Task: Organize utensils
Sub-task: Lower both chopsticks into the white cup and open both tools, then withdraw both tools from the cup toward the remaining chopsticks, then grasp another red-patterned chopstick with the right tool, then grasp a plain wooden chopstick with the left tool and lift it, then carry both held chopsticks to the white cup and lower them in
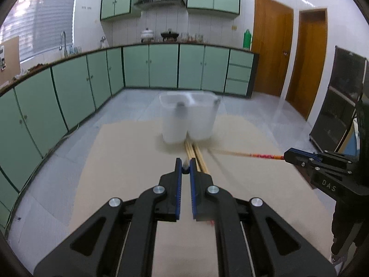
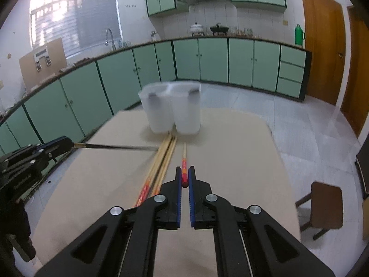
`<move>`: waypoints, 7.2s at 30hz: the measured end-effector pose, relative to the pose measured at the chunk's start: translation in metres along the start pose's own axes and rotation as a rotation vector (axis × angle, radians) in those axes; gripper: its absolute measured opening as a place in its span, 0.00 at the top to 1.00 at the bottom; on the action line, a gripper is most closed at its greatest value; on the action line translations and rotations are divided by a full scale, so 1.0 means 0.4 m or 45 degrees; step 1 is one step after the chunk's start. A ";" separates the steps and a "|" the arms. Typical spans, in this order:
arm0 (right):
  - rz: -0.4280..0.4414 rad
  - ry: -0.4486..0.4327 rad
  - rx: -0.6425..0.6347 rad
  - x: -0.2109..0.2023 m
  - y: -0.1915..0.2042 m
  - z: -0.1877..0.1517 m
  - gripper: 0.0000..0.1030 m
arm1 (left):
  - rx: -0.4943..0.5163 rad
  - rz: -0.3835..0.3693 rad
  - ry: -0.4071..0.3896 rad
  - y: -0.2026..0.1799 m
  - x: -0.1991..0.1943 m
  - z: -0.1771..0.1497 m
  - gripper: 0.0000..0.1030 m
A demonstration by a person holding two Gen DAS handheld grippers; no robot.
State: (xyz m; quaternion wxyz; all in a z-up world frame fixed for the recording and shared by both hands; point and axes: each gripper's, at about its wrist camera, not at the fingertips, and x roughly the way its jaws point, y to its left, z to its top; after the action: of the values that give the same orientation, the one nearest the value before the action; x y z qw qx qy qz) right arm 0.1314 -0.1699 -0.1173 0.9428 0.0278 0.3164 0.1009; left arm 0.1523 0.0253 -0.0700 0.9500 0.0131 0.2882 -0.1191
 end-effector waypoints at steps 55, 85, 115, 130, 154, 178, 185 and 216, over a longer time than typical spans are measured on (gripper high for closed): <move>-0.004 -0.310 -0.057 0.238 -0.041 0.514 0.71 | -0.014 0.015 -0.330 0.051 0.302 0.476 0.74; -0.161 -0.023 0.052 0.105 -0.001 -0.091 0.10 | -0.066 0.113 0.167 0.090 0.149 -0.174 0.27; -0.139 0.270 0.013 0.189 0.064 -0.233 0.36 | -0.091 0.129 0.350 0.100 0.185 -0.276 0.22; -0.041 0.282 -0.029 0.205 0.104 -0.235 0.92 | -0.107 0.129 0.354 0.095 0.192 -0.271 0.22; -0.081 0.268 0.040 0.186 0.017 -0.244 0.94 | -0.021 0.096 0.438 -0.033 0.267 -0.266 0.18; -0.056 0.273 0.060 0.190 0.012 -0.244 0.94 | -0.073 0.145 0.425 0.010 0.265 -0.256 0.23; -0.048 0.279 0.058 0.192 0.008 -0.244 0.94 | -0.037 0.104 0.405 -0.010 0.270 -0.251 0.53; -0.007 -0.010 -0.008 -0.007 0.013 -0.031 0.94 | 0.039 0.012 0.025 -0.034 0.022 -0.027 0.94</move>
State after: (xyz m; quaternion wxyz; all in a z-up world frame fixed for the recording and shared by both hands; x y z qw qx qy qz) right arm 0.1207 -0.1655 -0.1248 0.9444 0.0245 0.3125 0.0993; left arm 0.1504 0.0112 -0.0834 0.9474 0.0301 0.2957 -0.1188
